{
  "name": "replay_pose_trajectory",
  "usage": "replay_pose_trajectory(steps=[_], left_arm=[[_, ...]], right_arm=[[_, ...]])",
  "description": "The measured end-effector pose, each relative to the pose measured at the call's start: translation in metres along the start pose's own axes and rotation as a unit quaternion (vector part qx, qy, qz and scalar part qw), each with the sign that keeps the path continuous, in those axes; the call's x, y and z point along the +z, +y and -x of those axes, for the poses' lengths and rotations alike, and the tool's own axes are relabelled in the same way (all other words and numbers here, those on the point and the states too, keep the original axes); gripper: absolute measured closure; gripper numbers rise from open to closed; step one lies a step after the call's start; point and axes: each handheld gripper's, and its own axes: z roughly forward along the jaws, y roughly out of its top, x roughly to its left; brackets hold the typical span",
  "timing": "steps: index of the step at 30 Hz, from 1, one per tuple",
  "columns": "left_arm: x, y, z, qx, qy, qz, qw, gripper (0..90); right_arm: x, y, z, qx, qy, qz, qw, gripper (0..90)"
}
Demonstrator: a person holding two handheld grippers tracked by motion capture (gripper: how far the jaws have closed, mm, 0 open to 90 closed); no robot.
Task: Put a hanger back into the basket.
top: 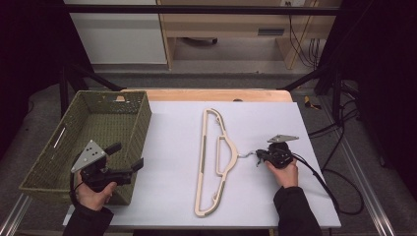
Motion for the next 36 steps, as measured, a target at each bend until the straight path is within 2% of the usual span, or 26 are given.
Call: replay_pose_trajectory(steps=[1, 3, 7, 13, 15, 18, 22, 26, 28, 29, 30, 31, 32, 33, 34, 36], left_arm=[[0.0, 0.0, 0.0, 0.001, 0.0, -0.001, 1.0, 4.6], [0.001, 0.0, 0.0, 0.001, 0.0, -0.002, 1.0, 4.6], [0.001, 0.0, 0.002, 0.003, -0.001, -0.002, 1.0, 5.0], [0.005, 0.001, 0.011, 0.008, -0.008, -0.002, 0.9999, 5.6], [0.008, 0.001, 0.017, 0.011, -0.012, -0.005, 0.9999, 5.8], [0.01, 0.002, 0.023, 0.013, -0.016, -0.007, 0.9998, 6.0], [0.018, 0.003, 0.039, 0.017, -0.022, -0.013, 0.9995, 6.4], [0.035, 0.005, 0.059, 0.022, -0.032, -0.032, 0.9987, 6.7], [0.052, 0.007, 0.076, 0.026, -0.045, -0.052, 0.9973, 7.1], [0.052, 0.007, 0.076, 0.026, -0.045, -0.052, 0.9973, 7.2], [0.059, 0.007, 0.082, 0.03, -0.05, -0.057, 0.9967, 7.2], [0.075, 0.007, 0.092, 0.04, -0.058, -0.068, 0.9952, 7.9], [0.075, 0.007, 0.092, 0.04, -0.058, -0.068, 0.9952, 8.0], [0.09, 0.007, 0.102, 0.043, -0.066, -0.078, 0.9939, 8.1], [0.09, 0.007, 0.102, 0.043, -0.066, -0.078, 0.9939, 8.6], [0.107, 0.008, 0.11, 0.044, -0.079, -0.085, 0.9923, 9.5]], right_arm=[[-0.001, 0.0, -0.001, 0.009, 0.001, -0.001, 1.0, 86.4], [-0.002, 0.0, 0.001, 0.005, 0.003, 0.005, 1.0, 86.9], [-0.007, 0.002, 0.0, 0.015, 0.009, 0.015, 0.9997, 87.6], [-0.016, 0.007, -0.002, 0.014, 0.014, 0.033, 0.9993, 88.1], [-0.023, 0.011, -0.005, 0.011, 0.018, 0.05, 0.9985, 88.3], [-0.029, 0.014, -0.008, 0.006, 0.02, 0.058, 0.9981, 88.5], [-0.041, 0.021, -0.015, -0.005, 0.023, 0.071, 0.9972, 88.7], [-0.049, 0.026, -0.021, -0.012, 0.027, 0.081, 0.9963, 88.8], [-0.052, 0.028, -0.025, -0.012, 0.03, 0.082, 0.9961, 88.9], [-0.052, 0.029, -0.025, -0.018, 0.03, 0.083, 0.9959, 88.8], [-0.052, 0.029, -0.025, -0.018, 0.03, 0.083, 0.9959, 88.8], [-0.053, 0.029, -0.026, -0.017, 0.031, 0.083, 0.9959, 88.9], [-0.053, 0.029, -0.026, -0.017, 0.031, 0.083, 0.9959, 88.9], [-0.052, 0.029, -0.026, -0.015, 0.032, 0.082, 0.9961, 88.9], [-0.052, 0.029, -0.026, -0.015, 0.032, 0.082, 0.9961, 88.9], [-0.051, 0.029, -0.027, -0.019, 0.033, 0.082, 0.9959, 88.8]])
